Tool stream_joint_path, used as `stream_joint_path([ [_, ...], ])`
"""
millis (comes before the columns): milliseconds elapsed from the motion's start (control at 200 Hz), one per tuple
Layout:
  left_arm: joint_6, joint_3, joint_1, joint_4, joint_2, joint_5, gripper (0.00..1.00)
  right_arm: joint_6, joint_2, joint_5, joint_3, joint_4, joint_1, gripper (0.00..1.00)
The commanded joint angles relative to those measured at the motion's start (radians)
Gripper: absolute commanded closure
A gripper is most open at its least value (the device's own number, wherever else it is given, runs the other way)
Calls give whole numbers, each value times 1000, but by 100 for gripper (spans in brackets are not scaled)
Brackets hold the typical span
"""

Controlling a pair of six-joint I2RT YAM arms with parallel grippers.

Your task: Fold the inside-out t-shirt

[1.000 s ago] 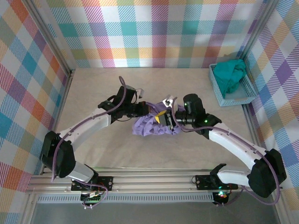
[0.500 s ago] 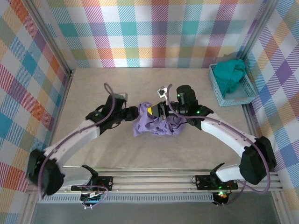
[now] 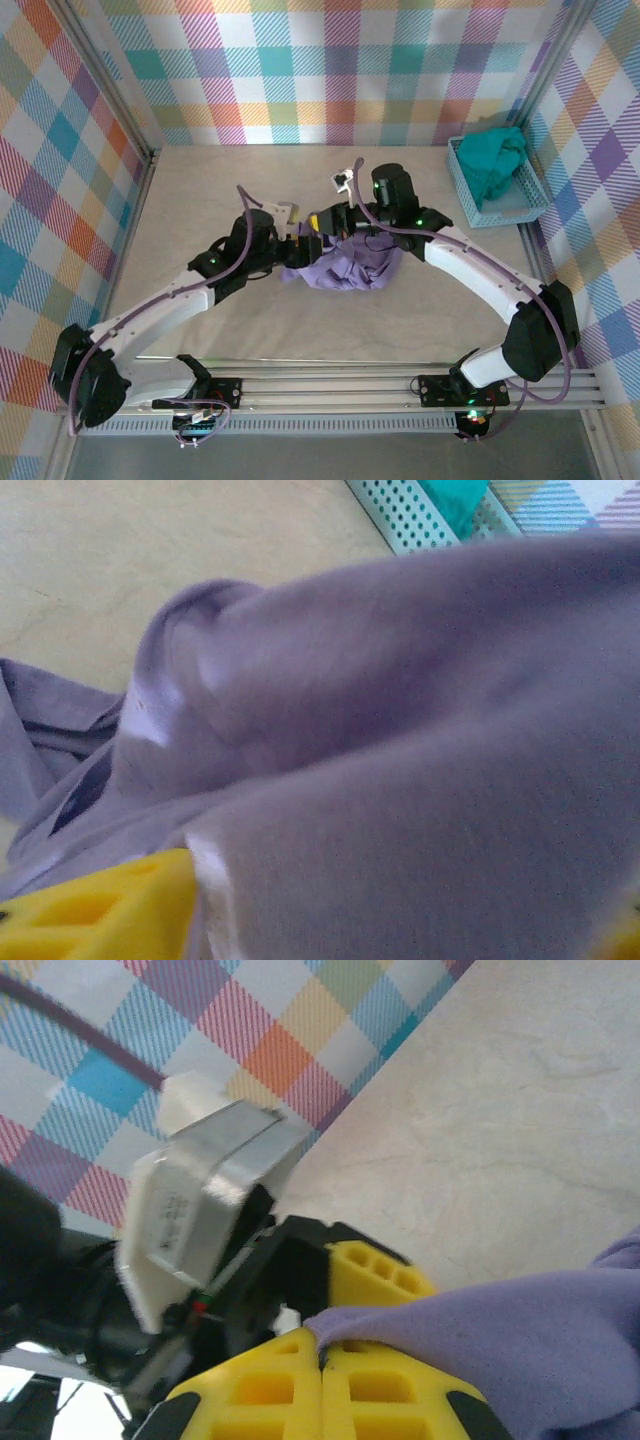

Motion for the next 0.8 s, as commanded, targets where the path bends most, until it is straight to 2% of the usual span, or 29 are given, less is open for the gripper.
stream_joint_path([
  [0, 55, 62, -5, 73, 24, -26, 54, 43, 4, -81, 18, -9, -18, 100],
  [155, 41, 51, 24, 144, 19, 80, 94, 35, -28, -42, -8, -60, -64, 100],
  [185, 25, 36, 36, 168, 13, 115, 98, 23, -44, -18, -17, -76, -74, 95],
  [250, -29, 3, 69, 217, 2, 198, 100, -48, -86, 81, -30, -146, -78, 77],
  [330, -82, -29, 96, 268, -9, 272, 100, -109, -130, 148, -58, -194, -78, 68],
  [395, -105, -52, 102, 298, -22, 292, 100, -123, -176, 154, -119, -166, -78, 62],
  [530, -113, -66, 108, 297, -42, 298, 100, -112, -223, 141, -213, -138, -77, 57],
  [795, -102, -63, 108, 267, -44, 296, 100, -14, -141, 30, -229, 19, -67, 57],
])
